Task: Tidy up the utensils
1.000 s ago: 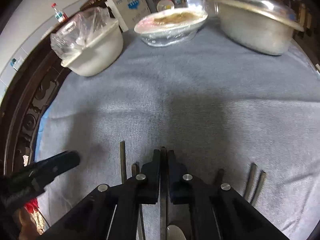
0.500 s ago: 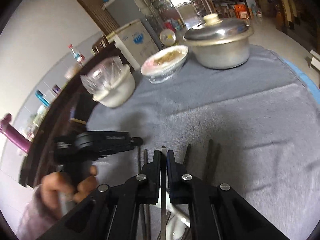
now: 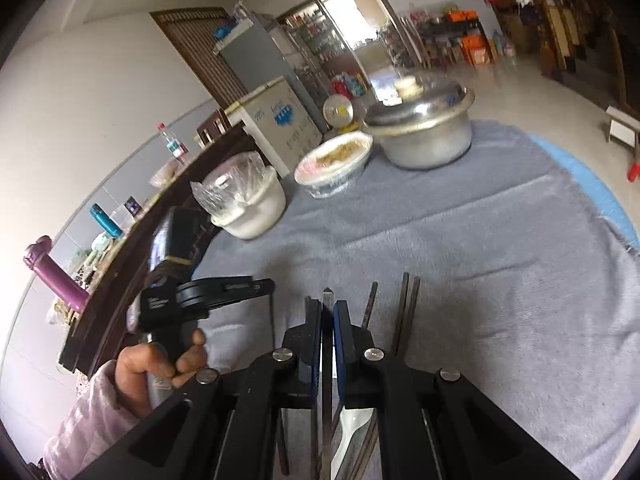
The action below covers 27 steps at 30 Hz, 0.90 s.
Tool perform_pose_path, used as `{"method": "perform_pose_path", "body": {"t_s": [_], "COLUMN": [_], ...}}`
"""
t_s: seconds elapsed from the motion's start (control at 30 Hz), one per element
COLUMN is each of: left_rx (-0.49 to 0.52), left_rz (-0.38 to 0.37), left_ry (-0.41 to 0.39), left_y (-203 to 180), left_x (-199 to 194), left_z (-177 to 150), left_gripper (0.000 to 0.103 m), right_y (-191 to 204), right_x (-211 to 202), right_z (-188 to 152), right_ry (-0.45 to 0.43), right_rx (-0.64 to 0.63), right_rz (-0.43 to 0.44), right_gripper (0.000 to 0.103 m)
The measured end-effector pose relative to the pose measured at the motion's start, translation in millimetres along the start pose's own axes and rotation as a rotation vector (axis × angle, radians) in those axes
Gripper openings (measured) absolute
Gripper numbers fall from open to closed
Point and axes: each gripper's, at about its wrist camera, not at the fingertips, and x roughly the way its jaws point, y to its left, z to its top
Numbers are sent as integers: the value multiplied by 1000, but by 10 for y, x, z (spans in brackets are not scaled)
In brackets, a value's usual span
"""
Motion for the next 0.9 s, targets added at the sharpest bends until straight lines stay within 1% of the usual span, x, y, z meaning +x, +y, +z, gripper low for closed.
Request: {"method": "perform_pose_path", "body": {"t_s": [0.2, 0.33, 0.47, 0.67, 0.9], "left_rx": [38, 73, 95, 115, 132], "left_rz": [-18, -14, -24, -27, -60], "left_ry": [-160, -303, -405, -504, -605], "left_y": [0, -27, -101, -146, -195], "left_x": [-781, -1327, -1699, -2123, -2669], "left_z": [-198, -525, -786, -1070, -1227], "left_gripper": [4, 4, 4, 4, 3], "right_y": [222, 344, 459, 603, 795], "right_x": [-387, -601, -811, -1163, -1605], "right_z": [-162, -305, -431, -567, -609], "right_ry": [-116, -175, -218, -314, -444], "right_rx": [-43, -52, -67, -106, -126], "right_rz": [-31, -40, -52, -98, -112], "right_gripper": [7, 7, 7, 7, 7]}}
